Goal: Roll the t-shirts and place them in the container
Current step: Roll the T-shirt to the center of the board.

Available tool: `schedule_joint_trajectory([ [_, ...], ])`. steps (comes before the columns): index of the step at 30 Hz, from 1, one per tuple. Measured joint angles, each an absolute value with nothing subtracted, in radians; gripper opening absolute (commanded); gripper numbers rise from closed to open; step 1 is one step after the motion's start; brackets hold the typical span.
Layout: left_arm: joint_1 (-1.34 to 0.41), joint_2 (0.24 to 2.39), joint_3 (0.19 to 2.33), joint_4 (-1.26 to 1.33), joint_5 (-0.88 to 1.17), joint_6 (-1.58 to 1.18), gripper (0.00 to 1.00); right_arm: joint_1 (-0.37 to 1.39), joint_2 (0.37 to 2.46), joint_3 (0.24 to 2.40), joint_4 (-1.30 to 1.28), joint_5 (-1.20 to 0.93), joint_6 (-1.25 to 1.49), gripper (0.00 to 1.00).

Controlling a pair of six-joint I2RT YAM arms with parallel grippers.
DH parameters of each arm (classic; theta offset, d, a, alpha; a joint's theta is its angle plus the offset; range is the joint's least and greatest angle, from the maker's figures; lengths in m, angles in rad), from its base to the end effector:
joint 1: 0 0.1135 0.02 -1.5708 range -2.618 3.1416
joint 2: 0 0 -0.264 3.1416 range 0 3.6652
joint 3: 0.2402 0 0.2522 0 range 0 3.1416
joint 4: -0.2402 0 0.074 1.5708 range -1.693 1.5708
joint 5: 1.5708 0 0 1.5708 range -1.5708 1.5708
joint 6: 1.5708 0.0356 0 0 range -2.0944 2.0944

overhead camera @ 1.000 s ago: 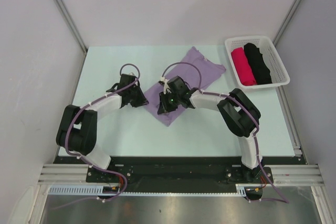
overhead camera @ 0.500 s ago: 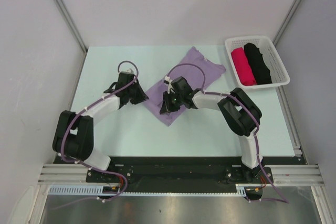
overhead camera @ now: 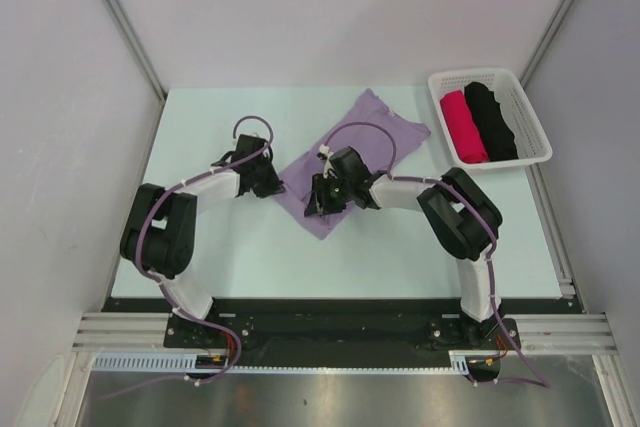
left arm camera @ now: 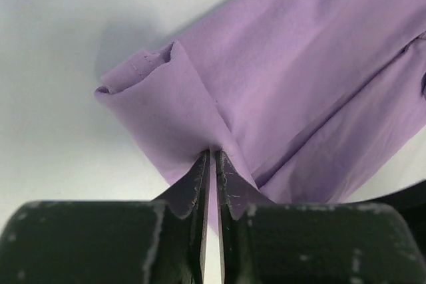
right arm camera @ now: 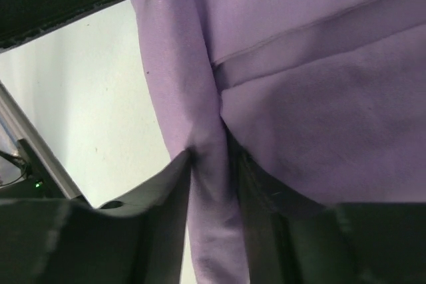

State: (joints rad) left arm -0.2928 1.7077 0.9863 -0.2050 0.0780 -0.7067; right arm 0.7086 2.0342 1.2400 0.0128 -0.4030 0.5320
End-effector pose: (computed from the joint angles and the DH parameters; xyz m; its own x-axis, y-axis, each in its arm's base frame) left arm 0.3299 -0.1023 0.1708 -0.7981 -0.4355 -0.4164 -0.2441 0.8655 -0.4374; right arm 0.3161 0.2893 0.1418 -0.8717 -0.1326 -0.4717 -0.4268 0.6783 0.5981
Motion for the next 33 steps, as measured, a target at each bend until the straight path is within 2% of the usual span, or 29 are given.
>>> schedule_joint_trajectory([
  [4, -0.293, 1.735, 1.011, -0.209, 0.077, -0.707, 0.11, 0.725, 1.973, 1.223, -0.037, -0.318, 0.503, 0.5],
  [8, -0.296, 1.749, 1.027, -0.215, 0.073, -0.706, 0.1, 0.755, 1.889, 1.208, -0.113, -0.184, 0.48, 0.5],
  [9, -0.296, 1.751, 1.029, -0.218, 0.073, -0.706, 0.1, 0.764, 1.869, 1.205, -0.13, -0.152, 0.474, 0.49],
  [13, -0.299, 1.758, 1.039, -0.223, 0.07, -0.706, 0.1, 0.802, 1.804, 1.181, -0.167, -0.033, 0.449, 0.31],
  [24, -0.314, 1.793, 1.082, -0.228, 0.063, -0.705, 0.11, 0.884, 1.791, 1.097, -0.215, 0.099, 0.435, 0.23],
  [31, -0.327, 1.82, 1.111, -0.234, 0.063, -0.698, 0.11, 0.893, 1.779, 1.084, -0.221, 0.153, 0.427, 0.3],
  [33, -0.329, 1.824, 1.115, -0.237, 0.063, -0.698, 0.11, 0.9, 1.753, 1.076, -0.228, 0.185, 0.409, 0.37],
])
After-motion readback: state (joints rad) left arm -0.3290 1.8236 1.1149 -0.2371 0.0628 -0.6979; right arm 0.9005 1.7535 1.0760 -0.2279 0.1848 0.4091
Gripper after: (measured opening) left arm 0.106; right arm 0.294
